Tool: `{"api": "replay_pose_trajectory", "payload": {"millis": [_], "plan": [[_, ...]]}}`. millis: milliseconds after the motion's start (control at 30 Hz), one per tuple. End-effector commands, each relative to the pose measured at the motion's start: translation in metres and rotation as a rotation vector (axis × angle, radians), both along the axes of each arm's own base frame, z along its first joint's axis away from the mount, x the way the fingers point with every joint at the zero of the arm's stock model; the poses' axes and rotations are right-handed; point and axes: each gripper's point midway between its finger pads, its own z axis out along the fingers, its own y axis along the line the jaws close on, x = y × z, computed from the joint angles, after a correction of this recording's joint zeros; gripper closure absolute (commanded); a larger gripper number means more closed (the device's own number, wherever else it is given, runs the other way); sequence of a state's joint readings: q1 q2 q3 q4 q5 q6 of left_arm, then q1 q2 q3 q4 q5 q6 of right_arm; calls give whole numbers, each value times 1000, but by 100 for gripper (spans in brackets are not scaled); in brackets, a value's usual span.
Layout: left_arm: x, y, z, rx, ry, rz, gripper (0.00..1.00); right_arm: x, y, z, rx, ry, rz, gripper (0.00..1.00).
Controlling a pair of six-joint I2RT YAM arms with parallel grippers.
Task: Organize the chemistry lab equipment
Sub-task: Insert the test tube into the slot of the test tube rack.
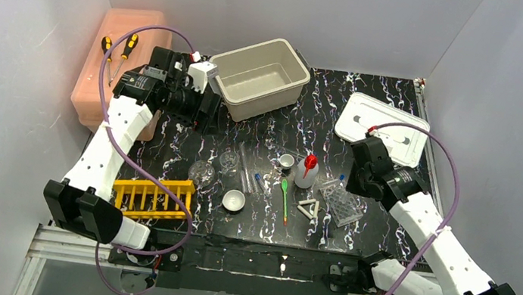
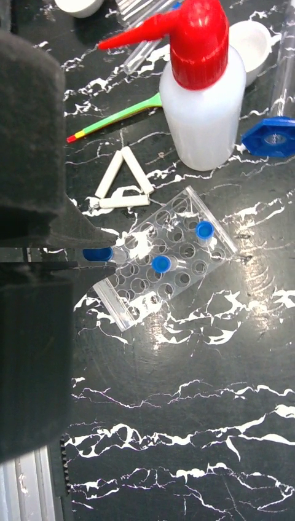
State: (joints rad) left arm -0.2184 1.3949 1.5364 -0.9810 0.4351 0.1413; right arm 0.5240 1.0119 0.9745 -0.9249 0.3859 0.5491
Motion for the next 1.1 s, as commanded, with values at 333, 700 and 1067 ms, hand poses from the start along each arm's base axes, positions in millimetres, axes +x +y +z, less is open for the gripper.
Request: {"api": "replay_pose_trajectory", "payload": {"millis": [333, 700, 1067], "plan": [[-2, -4, 5, -26, 3, -26, 2, 11, -33, -8, -31, -187, -212, 99], [-2, -2, 1, -17, -6, -33, 2, 11, -31, -26, -18, -169, -245, 99], [-1, -2, 2, -12, -15, -37, 2, 12, -32, -35, -38, -147, -253, 99]]}}
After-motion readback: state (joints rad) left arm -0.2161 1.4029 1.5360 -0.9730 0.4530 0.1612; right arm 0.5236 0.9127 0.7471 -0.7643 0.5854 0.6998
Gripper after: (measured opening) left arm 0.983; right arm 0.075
